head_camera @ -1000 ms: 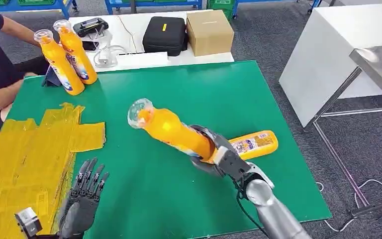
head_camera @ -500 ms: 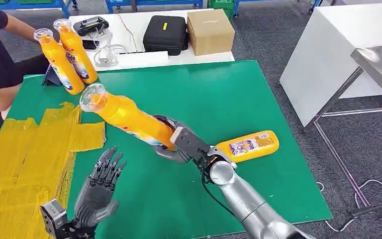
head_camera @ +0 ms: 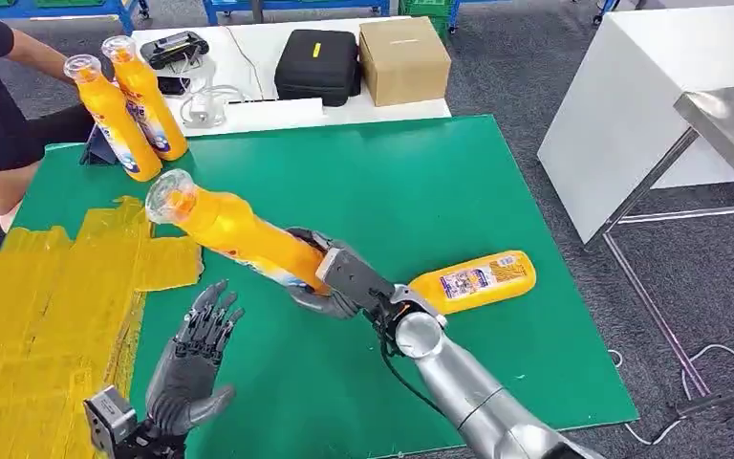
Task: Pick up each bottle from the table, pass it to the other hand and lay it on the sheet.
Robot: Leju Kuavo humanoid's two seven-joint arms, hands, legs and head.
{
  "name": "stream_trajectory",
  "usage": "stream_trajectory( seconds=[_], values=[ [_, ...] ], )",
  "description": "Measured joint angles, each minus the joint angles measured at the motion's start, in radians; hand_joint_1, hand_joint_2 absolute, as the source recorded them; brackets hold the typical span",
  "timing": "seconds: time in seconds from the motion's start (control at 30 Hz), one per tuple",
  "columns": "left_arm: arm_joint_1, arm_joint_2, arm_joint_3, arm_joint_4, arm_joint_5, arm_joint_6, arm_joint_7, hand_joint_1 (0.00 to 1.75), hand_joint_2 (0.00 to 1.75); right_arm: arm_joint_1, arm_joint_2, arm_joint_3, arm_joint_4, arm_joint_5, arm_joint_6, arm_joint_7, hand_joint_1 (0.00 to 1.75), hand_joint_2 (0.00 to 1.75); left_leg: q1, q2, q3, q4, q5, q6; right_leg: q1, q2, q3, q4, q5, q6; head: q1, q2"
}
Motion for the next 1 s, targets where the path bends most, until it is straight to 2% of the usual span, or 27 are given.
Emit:
stream_trajectory(
  seconds=[0.17,0.43,0.83,1.0],
  values=[
    [-0.005,-0.001,0.007,-0.004,-0.011,0.030,-0.008,0.00,1.75,0.013,0.042,0.079,0.005,0.048,0.005,0.000,1.75,1.75,0.001,0.000,-0.001,0.000,0.000,0.000,0.000,0.000,-0.001,0.000,0.000,0.000,0.000,0.000],
    [0.029,-0.006,0.073,-0.005,-0.009,0.033,-0.024,0.00,1.75,0.047,0.031,0.265,-0.027,0.122,0.003,-0.012,1.75,1.75,0.001,0.000,-0.004,0.000,0.000,0.000,0.001,0.000,-0.005,0.000,0.000,-0.001,0.000,0.000],
    [0.062,-0.009,0.087,-0.005,-0.026,0.034,-0.027,0.00,1.75,0.039,0.020,0.321,-0.034,0.130,-0.003,-0.013,1.75,1.75,0.001,0.001,-0.004,0.000,0.000,0.000,0.001,0.000,-0.006,0.000,0.000,-0.001,0.000,0.000],
    [0.065,-0.011,0.090,-0.005,-0.094,0.084,-0.042,0.00,1.75,0.039,0.020,0.325,-0.034,0.134,-0.010,-0.018,1.75,1.75,0.001,0.001,-0.004,0.000,0.000,-0.001,0.001,0.000,-0.006,0.000,0.000,-0.001,0.000,0.000]
  ],
)
